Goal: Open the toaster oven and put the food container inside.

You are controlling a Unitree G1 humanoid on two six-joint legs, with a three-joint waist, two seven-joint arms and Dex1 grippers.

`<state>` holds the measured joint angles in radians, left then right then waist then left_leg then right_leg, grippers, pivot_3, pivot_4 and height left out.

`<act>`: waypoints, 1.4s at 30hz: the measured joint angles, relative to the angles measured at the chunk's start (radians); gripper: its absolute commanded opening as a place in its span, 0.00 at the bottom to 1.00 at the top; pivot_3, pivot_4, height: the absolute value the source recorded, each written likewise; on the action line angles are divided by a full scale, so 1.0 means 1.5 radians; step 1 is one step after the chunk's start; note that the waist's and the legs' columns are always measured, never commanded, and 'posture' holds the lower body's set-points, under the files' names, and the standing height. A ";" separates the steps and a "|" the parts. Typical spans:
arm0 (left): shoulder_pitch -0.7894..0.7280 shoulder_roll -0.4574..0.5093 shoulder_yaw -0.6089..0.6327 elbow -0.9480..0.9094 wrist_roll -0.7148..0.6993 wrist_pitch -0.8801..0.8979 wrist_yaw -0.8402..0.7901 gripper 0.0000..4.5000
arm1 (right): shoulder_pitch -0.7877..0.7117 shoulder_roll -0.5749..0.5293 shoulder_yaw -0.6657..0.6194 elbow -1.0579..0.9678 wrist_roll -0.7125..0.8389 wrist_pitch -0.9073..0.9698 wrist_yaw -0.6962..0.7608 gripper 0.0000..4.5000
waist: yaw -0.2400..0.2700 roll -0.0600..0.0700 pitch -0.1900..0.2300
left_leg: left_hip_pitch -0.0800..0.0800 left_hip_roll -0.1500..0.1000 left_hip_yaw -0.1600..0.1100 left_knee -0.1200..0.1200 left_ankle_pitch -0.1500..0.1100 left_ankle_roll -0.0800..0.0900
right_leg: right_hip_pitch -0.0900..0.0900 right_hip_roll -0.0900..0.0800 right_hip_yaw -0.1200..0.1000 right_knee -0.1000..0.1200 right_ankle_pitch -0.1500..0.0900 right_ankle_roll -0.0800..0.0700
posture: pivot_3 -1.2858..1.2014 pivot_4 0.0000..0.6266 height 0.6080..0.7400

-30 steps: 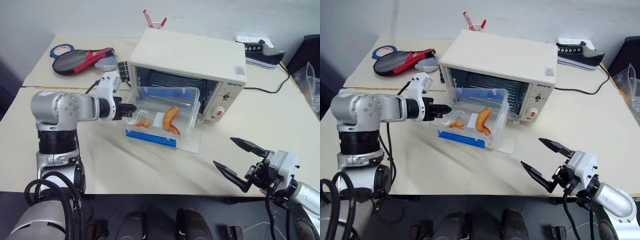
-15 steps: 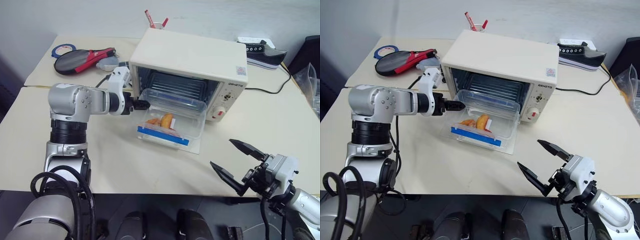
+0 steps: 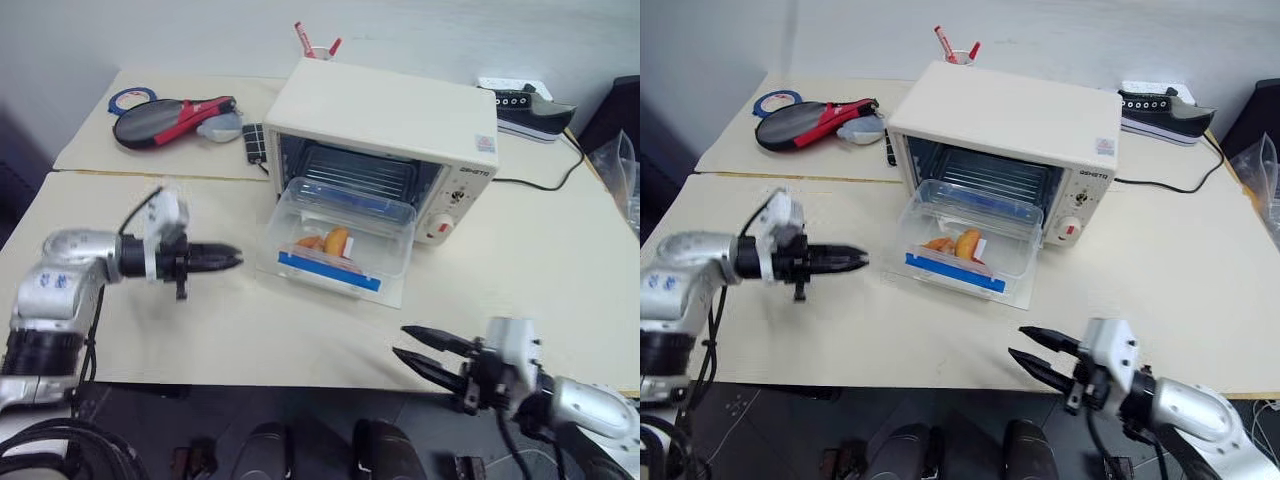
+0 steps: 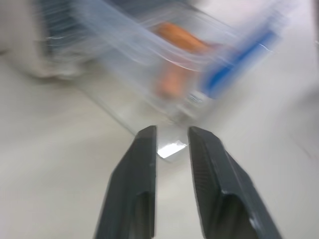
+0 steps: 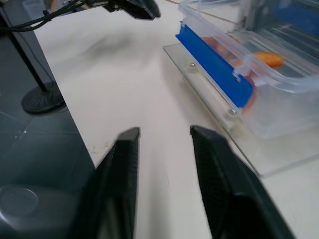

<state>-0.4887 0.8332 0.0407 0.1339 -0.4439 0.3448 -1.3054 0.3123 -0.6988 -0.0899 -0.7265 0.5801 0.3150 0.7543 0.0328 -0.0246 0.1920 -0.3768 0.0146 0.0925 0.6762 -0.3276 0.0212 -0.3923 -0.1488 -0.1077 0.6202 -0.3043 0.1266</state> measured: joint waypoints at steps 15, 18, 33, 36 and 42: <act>-0.069 -0.207 -0.064 0.031 0.076 -0.036 0.174 0.00 | -0.293 0.112 0.117 0.242 -0.167 -0.034 -0.042 0.01 | -0.005 0.000 0.000 | -0.003 -0.001 0.000 0.005 -0.002 0.003 | 0.000 0.000 -0.001 0.001 0.001 0.002 | 0.52 0.24 1.00; -0.122 -0.242 -0.058 0.088 0.095 -0.035 0.238 0.00 | -0.341 0.130 0.114 0.289 -0.173 -0.034 -0.053 0.01 | -0.007 0.000 0.000 | -0.004 -0.001 0.000 0.005 -0.002 0.003 | -0.001 0.000 -0.002 0.001 0.001 0.002 | 0.52 0.24 1.00; -0.240 -0.376 -0.040 0.267 0.132 -0.139 0.357 0.00 | -0.558 0.170 0.058 0.580 -0.250 -0.165 -0.118 0.01 | -0.020 0.000 0.000 | -0.007 -0.001 0.000 0.006 -0.002 0.003 | -0.001 0.000 -0.008 0.001 0.001 0.002 | 0.52 0.24 1.00; -0.246 -0.379 -0.035 0.286 0.134 -0.149 0.363 0.00 | -0.550 0.167 0.053 0.572 -0.234 -0.160 -0.096 0.01 | -0.022 0.000 0.000 | -0.007 -0.001 0.000 0.006 -0.002 0.002 | -0.001 0.000 -0.008 0.001 0.001 0.002 | 0.52 0.24 1.00; -0.143 -0.264 0.013 0.161 0.054 -0.103 0.225 0.33 | -0.370 0.060 -0.006 0.402 -0.110 -0.085 0.040 0.00 | -0.024 0.000 0.000 | -0.007 0.000 -0.001 0.005 -0.002 0.003 | -0.002 -0.001 -0.010 -0.001 0.001 0.002 | 0.52 0.24 1.00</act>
<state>-0.7028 0.4371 0.0597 0.3756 -0.3631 0.1908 -0.9686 -0.2431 -0.6090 -0.0986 -0.1233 0.4146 0.1870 0.8145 -0.0033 -0.0245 0.1920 -0.3877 0.0146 0.0908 0.6834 -0.3305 0.0253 -0.3948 -0.1497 -0.1223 0.6191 -0.3026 0.1298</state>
